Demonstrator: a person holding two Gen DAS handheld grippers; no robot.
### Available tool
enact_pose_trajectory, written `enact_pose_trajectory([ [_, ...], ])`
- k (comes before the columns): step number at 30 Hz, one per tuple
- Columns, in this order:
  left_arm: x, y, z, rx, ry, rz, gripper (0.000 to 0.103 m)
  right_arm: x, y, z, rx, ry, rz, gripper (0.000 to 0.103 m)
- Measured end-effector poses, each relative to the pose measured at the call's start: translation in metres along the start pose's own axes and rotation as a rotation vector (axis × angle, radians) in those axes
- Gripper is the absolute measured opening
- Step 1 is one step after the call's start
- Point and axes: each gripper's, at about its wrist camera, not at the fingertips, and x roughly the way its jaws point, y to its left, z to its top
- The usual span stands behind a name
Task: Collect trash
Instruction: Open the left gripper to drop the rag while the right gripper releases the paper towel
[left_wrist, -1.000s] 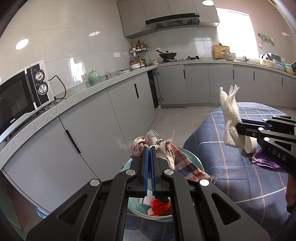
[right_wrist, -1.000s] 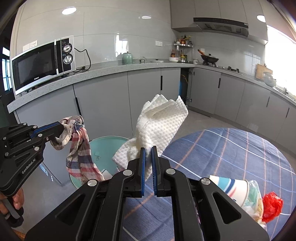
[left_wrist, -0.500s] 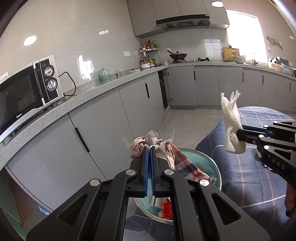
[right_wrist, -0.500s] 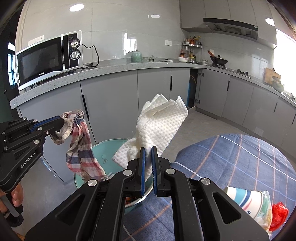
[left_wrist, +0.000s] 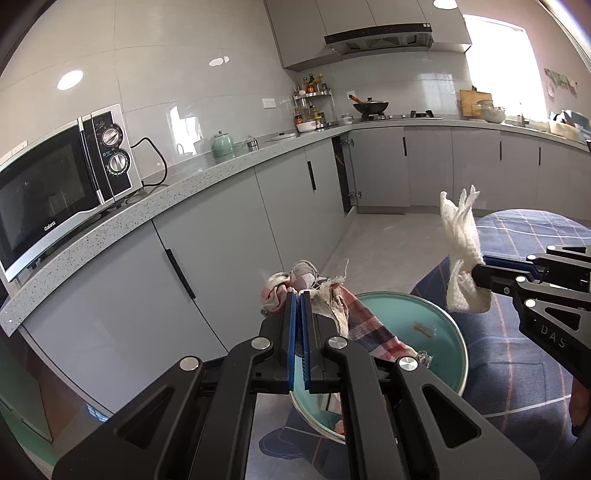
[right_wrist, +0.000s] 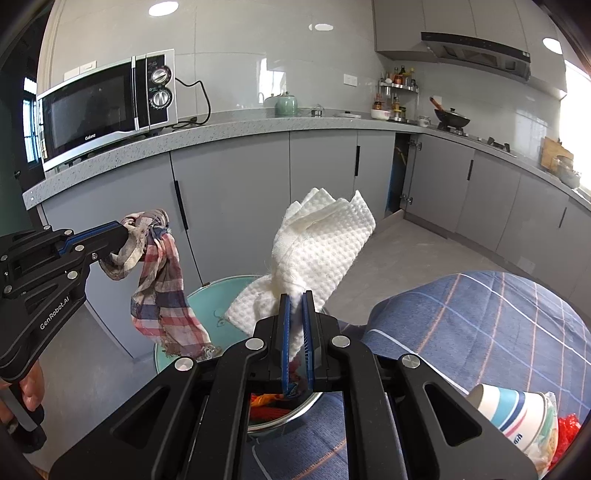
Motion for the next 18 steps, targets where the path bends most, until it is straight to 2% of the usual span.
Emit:
enact_pose_trajectory([
  [14, 0.009, 0.002, -0.003, 0.001, 0.026, -0.007, 0.004, 0.019, 0.005, 0.0, -0.017, 0.031, 0.021, 0.008],
  [18, 0.011, 0.002, -0.003, 0.003, 0.03, -0.01, 0.007, 0.026, 0.006, 0.001, -0.024, 0.039, 0.029, 0.01],
])
